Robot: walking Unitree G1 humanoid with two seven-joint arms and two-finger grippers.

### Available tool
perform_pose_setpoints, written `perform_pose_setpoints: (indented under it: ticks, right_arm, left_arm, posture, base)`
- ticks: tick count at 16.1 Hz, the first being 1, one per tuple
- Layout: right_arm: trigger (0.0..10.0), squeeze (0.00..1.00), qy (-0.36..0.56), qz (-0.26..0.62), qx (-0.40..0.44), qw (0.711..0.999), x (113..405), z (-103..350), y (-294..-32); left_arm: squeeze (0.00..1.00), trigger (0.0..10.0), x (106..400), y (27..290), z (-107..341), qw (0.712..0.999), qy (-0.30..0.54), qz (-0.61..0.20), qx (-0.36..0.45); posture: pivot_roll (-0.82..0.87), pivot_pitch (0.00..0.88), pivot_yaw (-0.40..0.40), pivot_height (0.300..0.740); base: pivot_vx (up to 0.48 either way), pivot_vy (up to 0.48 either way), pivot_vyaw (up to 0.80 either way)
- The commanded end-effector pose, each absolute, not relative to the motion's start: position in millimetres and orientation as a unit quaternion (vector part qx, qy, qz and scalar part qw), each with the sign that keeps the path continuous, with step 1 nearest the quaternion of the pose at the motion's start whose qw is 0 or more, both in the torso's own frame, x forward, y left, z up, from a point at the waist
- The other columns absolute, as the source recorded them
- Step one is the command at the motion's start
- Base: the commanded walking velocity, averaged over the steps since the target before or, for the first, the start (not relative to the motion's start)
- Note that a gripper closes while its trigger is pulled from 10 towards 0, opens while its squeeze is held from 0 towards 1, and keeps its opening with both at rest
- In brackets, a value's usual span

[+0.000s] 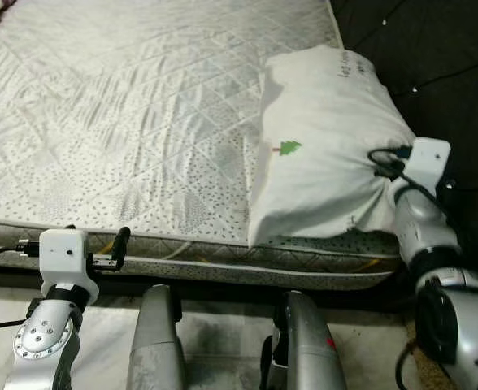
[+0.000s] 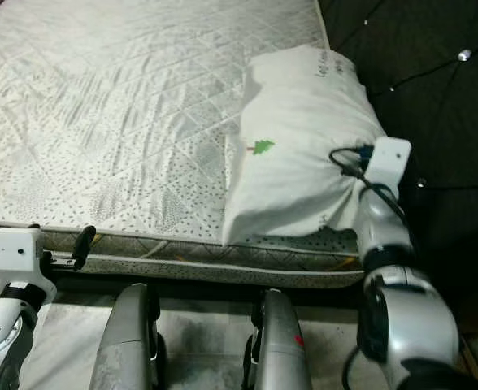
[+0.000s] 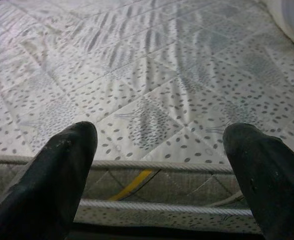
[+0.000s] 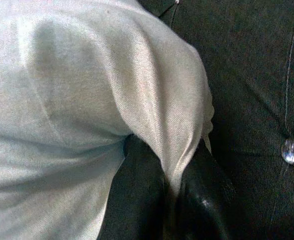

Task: Clean up the room

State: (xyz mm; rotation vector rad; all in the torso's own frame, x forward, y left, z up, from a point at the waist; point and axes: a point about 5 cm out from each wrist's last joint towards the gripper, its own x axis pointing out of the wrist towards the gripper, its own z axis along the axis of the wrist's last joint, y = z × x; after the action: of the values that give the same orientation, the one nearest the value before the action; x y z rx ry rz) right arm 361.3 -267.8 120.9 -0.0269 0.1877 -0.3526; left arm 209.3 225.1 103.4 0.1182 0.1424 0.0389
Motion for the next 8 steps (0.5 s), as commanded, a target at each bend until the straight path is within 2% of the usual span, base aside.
perform_pose_setpoints:
  ticks: [1, 5, 8]
  right_arm:
    - [0.0, 0.00, 0.064, -0.181, -0.018, 0.981, 358.4, 128.1, -276.1]
    - [0.0, 0.00, 0.109, -0.123, -0.002, 0.986, 339.2, 83.7, -245.5]
    - [0.0, 0.00, 0.116, -0.099, -0.002, 0.988, 347.1, 85.2, -232.8]
  left_arm:
    - [0.00, 10.0, 205.8, 226.5, 102.7, 0.995, 0.073, 0.026, 0.061]
    - [0.00, 10.0, 207.7, 226.9, 102.1, 0.995, 0.076, 0.023, 0.066]
    - [0.00, 10.0, 209.9, 226.4, 102.7, 0.995, 0.075, 0.021, 0.068]
  posture:
    - [0.17, 0.118, -0.059, 0.605]
    - [0.16, 0.119, -0.049, 0.605]
    - [0.17, 0.114, -0.045, 0.605]
  base:
    - [0.000, 0.000, 0.00]
    - [0.000, 0.000, 0.00]
    - [0.000, 0.000, 0.00]
